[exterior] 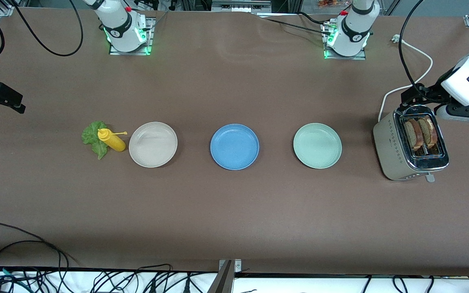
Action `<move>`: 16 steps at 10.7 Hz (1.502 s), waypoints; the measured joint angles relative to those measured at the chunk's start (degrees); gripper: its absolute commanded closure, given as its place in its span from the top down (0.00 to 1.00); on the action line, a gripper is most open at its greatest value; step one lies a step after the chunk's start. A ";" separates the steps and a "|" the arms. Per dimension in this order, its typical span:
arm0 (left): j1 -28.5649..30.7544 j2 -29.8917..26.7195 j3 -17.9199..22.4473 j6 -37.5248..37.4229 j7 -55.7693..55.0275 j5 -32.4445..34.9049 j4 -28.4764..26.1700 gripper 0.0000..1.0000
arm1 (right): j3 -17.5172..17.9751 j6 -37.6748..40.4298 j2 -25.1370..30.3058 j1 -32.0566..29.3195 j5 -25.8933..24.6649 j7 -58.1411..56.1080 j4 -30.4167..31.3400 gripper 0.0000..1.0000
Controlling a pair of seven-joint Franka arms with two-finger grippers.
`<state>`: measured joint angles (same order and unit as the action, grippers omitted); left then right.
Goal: Make sandwich in blue plate with both arms
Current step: 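Lower the left gripper over the toaster toward the bread slices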
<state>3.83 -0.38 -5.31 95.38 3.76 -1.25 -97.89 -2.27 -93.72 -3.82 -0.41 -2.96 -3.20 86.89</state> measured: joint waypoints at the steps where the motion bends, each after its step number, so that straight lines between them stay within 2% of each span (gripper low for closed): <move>1: 0.00 0.00 -0.01 0.00 0.00 0.00 0.11 1.00 | 0.00 0.01 0.00 0.00 0.00 0.00 0.00 1.00; 4: 0.01 0.01 0.01 -0.56 0.00 0.00 0.21 1.00 | -0.01 2.43 0.84 -0.03 0.01 0.00 -0.06 1.00; 11: 0.26 0.44 0.06 -0.79 0.01 0.00 0.21 1.00 | 0.17 2.50 0.54 0.05 0.06 0.02 -0.06 1.00; 16: 0.87 3.46 0.73 0.09 0.05 0.03 0.23 1.00 | 0.18 2.39 0.49 0.04 0.06 0.02 -0.06 1.00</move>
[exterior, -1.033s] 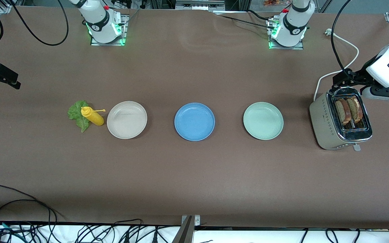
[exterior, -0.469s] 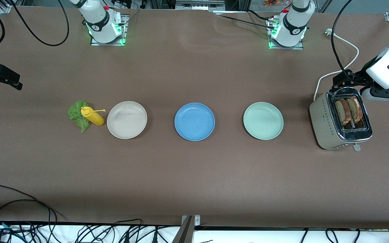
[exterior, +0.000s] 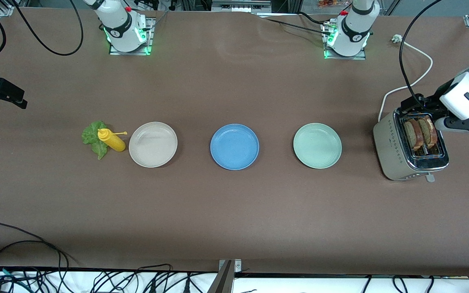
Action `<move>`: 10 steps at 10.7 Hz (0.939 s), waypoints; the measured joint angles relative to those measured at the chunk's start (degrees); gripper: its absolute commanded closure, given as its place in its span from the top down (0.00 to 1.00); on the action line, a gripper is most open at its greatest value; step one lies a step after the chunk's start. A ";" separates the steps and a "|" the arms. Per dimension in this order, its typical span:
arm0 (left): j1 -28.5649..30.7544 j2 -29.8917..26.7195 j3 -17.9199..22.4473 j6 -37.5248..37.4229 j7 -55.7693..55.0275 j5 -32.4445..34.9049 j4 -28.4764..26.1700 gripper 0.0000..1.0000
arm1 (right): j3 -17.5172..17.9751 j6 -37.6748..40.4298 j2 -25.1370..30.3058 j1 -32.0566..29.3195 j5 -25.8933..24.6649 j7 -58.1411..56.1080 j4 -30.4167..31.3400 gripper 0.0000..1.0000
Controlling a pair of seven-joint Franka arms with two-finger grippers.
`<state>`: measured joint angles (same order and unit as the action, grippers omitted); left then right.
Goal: Make sandwich in blue plate with both arms
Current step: 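Lower the left gripper over the toaster toward the bread slices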
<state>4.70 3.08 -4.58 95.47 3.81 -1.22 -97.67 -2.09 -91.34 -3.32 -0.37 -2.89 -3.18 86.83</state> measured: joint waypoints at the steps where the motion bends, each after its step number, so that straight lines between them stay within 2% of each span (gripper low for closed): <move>1: 0.09 0.72 0.08 0.47 0.01 0.04 0.01 1.00 | 0.00 -0.08 -0.02 0.00 0.00 0.00 0.00 1.00; 10: 2.21 9.93 0.13 6.95 0.07 4.20 0.08 1.00 | 0.00 -0.20 -0.12 -0.01 0.00 0.00 0.00 1.00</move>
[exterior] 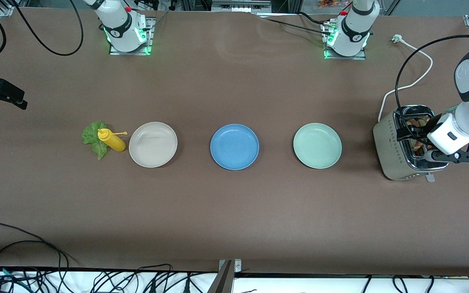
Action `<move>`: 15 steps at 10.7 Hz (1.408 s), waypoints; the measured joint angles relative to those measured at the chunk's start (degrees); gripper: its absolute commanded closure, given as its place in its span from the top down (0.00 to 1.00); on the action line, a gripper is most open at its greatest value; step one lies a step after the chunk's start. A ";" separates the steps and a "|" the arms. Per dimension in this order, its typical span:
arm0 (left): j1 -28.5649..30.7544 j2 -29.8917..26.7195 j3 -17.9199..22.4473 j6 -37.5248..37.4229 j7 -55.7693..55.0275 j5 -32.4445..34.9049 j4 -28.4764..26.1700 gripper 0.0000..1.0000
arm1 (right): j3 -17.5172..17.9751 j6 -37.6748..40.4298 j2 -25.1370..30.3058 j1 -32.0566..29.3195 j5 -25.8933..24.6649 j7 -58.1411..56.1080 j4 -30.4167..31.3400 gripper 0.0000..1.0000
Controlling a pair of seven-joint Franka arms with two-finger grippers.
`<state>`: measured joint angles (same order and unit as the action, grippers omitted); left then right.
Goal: Make sandwich in blue plate with both arms
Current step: 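Lower the left gripper over the toaster toward the bread slices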
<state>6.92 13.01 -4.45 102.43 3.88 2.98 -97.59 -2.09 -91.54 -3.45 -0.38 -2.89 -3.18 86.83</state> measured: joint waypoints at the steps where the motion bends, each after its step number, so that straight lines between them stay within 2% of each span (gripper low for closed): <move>1: 0.47 0.52 0.00 0.27 0.03 1.10 0.01 1.00 | 0.00 0.00 0.00 0.00 0.00 0.00 0.00 1.00; 15: 3.04 5.22 1.98 1.43 3.37 1.53 0.01 1.00 | 0.00 0.00 -0.02 0.00 0.00 0.00 0.00 1.00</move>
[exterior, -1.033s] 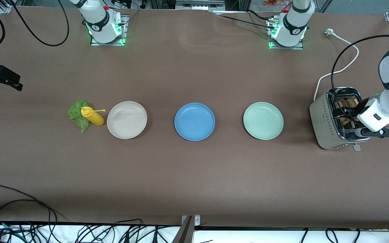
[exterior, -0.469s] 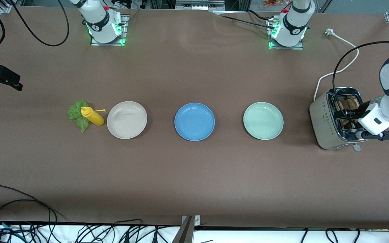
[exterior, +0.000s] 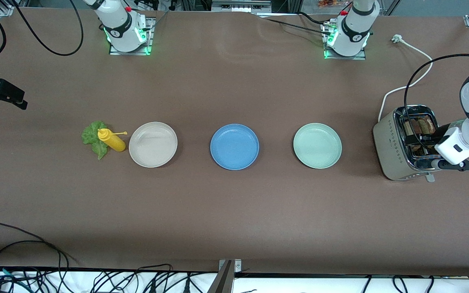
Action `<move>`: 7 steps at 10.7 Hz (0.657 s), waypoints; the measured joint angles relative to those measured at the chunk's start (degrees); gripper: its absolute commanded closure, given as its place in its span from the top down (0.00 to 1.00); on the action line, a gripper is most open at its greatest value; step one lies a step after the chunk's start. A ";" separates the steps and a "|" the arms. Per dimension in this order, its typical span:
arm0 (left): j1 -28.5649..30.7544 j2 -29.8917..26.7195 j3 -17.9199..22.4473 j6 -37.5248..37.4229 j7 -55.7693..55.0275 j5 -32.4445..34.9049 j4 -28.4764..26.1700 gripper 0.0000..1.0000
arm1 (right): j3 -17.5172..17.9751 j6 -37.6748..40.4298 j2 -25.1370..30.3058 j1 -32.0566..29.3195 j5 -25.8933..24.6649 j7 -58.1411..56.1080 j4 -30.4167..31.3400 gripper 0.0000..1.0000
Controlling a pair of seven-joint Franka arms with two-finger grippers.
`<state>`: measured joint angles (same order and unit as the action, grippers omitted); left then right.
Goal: Make sandwich in blue plate with both arms
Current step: 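Lower the left gripper over the toaster toward the bread slices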
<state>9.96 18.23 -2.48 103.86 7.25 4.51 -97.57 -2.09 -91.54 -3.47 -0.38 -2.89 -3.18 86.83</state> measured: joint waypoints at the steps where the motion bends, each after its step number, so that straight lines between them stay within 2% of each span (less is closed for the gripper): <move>1: 0.00 0.25 0.01 0.03 0.04 0.00 0.00 1.00 | 0.00 0.00 0.00 0.00 0.00 0.00 0.00 1.00; 4: 0.03 1.09 0.21 0.08 0.06 0.00 0.00 0.97 | 0.00 0.00 0.00 0.00 0.00 0.00 0.00 1.00; 7: 0.03 1.24 0.21 0.02 0.07 0.00 -0.30 0.72 | 0.00 0.00 -0.01 0.00 0.00 0.00 0.00 1.00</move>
<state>9.99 19.47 -2.27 103.88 7.33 4.51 -97.87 -2.08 -91.54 -3.47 -0.38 -2.89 -3.18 86.83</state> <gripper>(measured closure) 0.026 0.000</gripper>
